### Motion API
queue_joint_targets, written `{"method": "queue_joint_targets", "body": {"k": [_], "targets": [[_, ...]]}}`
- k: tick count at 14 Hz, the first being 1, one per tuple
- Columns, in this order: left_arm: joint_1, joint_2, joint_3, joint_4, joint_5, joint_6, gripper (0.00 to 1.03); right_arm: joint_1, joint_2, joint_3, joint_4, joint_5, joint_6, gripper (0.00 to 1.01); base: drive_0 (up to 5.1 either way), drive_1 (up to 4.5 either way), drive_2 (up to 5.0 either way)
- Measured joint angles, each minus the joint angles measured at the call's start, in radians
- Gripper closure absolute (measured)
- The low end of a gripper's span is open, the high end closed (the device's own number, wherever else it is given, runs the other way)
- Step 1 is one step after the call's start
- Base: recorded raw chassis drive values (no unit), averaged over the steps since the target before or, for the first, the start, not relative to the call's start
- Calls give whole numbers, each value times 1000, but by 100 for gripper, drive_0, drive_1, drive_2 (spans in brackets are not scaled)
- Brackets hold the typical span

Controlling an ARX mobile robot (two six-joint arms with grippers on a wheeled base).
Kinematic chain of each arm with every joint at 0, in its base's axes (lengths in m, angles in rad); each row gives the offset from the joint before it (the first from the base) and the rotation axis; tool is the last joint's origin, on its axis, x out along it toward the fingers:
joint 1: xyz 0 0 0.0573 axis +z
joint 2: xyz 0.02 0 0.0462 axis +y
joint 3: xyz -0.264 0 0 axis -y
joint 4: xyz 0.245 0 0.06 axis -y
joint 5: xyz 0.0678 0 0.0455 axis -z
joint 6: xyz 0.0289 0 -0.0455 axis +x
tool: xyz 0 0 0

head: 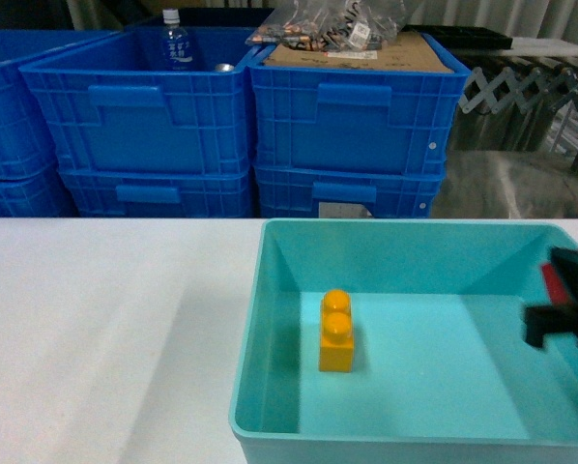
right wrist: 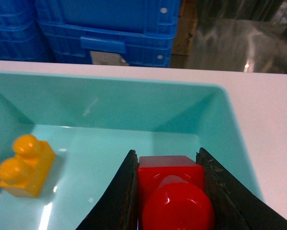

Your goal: Pick red block from blue box to shelf

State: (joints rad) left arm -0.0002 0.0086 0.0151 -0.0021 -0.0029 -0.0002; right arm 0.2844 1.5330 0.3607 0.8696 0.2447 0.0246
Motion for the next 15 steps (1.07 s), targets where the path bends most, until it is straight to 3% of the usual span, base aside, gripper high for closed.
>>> {"method": "queue_joint_targets", "body": {"k": [2,3,5,10,11,12,15], "targets": [[0,0,0,-1,1,0,5,-66,-123,-122,271,-12,-11,73,0,0,0],[0,0,0,-1,3,0,5,-85,-202,-131,278,-32,-14,73,0,0,0],[0,0,0,-2,2,0,5,-118,-285,-223,196,-79,-18,73,0,0,0],[0,0,0,-2,2,0,5,-190,-571,-311,15,-150,-18,73,0,0,0],[0,0,0,-2,2,0,5,-216,-632,-322,-30,-179,-18,73,0,0,0],[0,0,0,-2,3,0,5,-277,-697,-330,-75,-233,-18,73,0,0,0],[0,0,0,-2,2,0,5,-284,-855,-348,-219,-242,-18,73,0,0,0]]}}
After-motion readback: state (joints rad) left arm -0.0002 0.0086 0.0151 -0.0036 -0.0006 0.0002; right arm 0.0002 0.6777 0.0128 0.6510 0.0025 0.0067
